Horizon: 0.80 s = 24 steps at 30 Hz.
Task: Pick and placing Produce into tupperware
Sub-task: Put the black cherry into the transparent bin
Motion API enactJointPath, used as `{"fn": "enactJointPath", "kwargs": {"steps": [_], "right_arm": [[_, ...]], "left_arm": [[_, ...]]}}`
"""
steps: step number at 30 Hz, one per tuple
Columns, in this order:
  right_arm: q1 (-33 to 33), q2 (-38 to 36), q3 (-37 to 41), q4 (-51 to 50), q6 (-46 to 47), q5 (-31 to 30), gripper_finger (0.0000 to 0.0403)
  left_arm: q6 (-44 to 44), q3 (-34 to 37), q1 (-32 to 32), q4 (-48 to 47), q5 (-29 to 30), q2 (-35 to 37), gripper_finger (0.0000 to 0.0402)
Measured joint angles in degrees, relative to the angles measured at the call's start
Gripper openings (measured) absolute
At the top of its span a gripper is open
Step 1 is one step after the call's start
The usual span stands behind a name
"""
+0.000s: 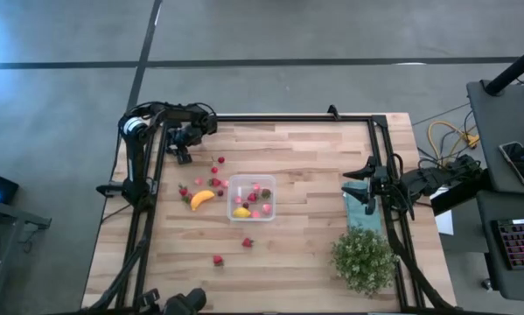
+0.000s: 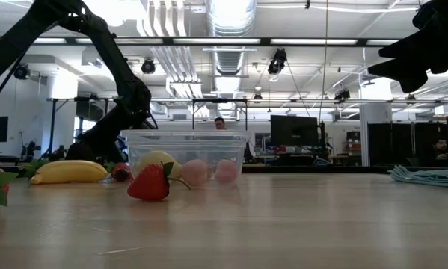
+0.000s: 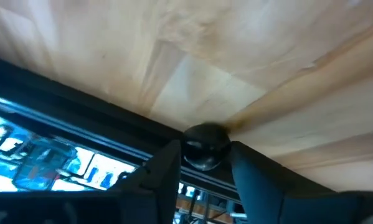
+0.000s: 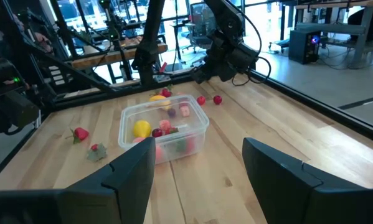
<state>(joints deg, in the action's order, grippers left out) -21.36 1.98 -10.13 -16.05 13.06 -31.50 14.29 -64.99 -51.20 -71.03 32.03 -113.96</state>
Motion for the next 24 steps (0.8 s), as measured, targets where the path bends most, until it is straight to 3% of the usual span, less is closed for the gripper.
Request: {"fn": "enactJointPath", "kwargs": {"steps": [6,18,24], "right_arm": [[0.0,0.0,0.0,0.0,0.0,0.0,0.0233],[0.0,0.0,0.0,0.0,0.0,0.0,0.0233],[0.0,0.0,0.0,0.0,0.0,0.0,0.0233]], "left_arm": [[-0.4,0.0,0.0,-0.3,0.0,0.0,0.0088],[-1.8,-0.2,1.8,-4.2,-0.4,0.0,0.0095],[-3.8,-3.1,5.4,-6.6,-4.6,1.9,0.0095]]}}
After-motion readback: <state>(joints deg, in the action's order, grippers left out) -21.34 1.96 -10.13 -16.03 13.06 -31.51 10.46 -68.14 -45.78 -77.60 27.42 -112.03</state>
